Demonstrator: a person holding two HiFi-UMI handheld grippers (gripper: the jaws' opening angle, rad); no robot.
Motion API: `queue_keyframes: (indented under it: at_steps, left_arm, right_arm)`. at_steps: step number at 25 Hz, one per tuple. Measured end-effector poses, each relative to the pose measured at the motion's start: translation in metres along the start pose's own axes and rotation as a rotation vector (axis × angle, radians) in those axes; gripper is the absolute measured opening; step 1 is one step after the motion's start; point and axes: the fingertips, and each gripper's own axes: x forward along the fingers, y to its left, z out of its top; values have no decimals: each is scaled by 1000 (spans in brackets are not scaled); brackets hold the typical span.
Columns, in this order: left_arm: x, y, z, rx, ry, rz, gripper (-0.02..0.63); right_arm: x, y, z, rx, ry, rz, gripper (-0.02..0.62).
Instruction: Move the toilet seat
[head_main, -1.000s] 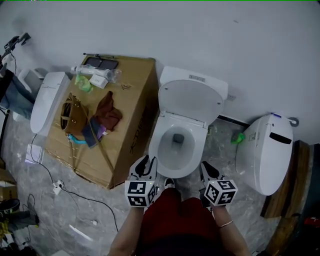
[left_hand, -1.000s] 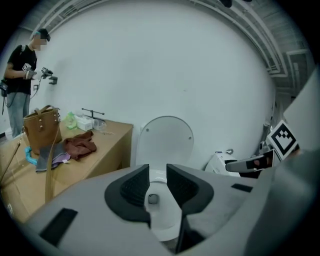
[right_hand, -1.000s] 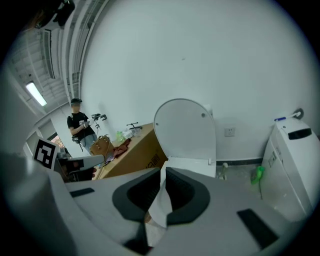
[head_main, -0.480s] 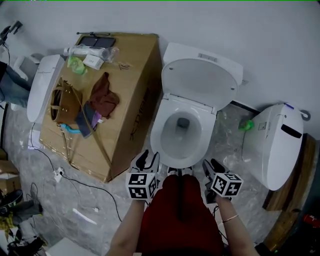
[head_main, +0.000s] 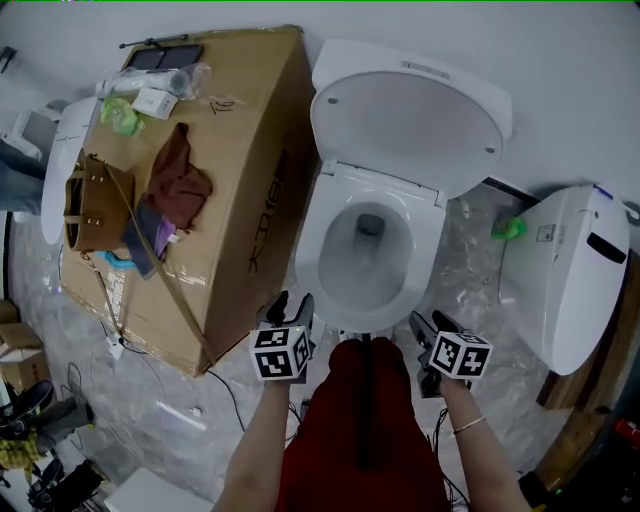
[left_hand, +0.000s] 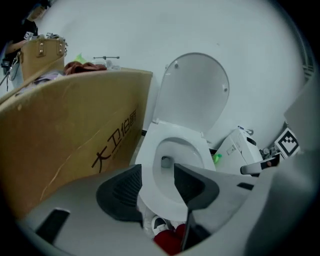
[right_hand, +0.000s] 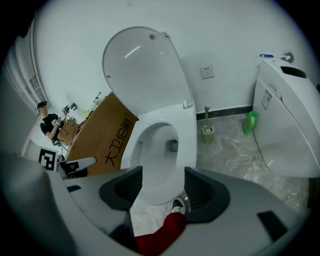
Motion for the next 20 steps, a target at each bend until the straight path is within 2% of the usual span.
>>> queue_keyframes:
  at_steps: [10,20]
  left_arm:
    - [68,36,-48,-52,120,55,190]
    - [106,41,-77,-99,223,9,197]
  right_arm:
    - [69,-30,-25,17,78,-34,264]
    - [99,-39,-48,120,127,-43,278]
